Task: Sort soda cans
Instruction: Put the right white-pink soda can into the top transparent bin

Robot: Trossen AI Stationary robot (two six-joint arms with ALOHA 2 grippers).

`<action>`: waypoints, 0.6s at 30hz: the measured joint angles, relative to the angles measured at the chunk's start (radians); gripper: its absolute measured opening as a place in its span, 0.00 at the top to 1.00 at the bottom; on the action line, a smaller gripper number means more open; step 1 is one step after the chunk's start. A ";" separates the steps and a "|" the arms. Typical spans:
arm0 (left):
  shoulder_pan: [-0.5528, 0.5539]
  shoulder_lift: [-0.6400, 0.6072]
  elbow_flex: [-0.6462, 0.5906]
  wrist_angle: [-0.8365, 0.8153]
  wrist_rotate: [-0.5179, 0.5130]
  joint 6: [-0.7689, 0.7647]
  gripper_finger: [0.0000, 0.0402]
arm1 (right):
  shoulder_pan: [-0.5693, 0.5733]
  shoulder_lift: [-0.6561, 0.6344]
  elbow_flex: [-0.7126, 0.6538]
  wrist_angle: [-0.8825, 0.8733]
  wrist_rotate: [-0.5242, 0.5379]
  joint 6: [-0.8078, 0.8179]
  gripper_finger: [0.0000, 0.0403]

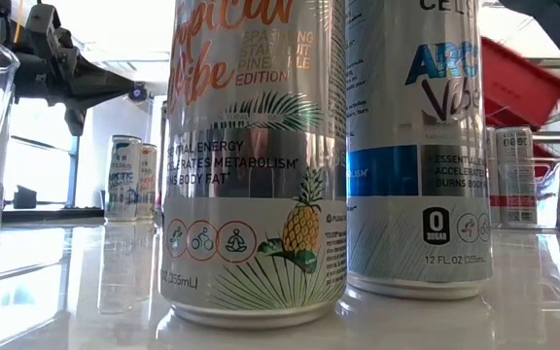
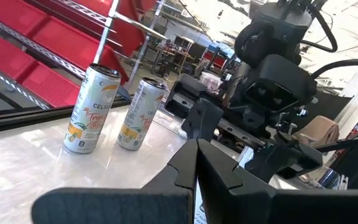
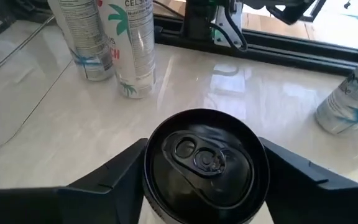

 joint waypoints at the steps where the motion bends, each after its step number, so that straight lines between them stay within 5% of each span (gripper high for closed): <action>1: 0.000 0.000 0.000 0.000 0.000 0.000 1.00 | 0.000 -0.009 0.000 -0.010 0.005 0.011 0.41; 11: 0.000 0.000 0.000 -0.001 0.058 -0.001 1.00 | -0.107 -0.356 -0.028 -0.260 0.294 0.017 0.41; 18: 0.000 0.000 0.000 -0.003 0.063 0.000 1.00 | -0.280 -0.722 -0.308 -0.355 0.552 0.123 0.41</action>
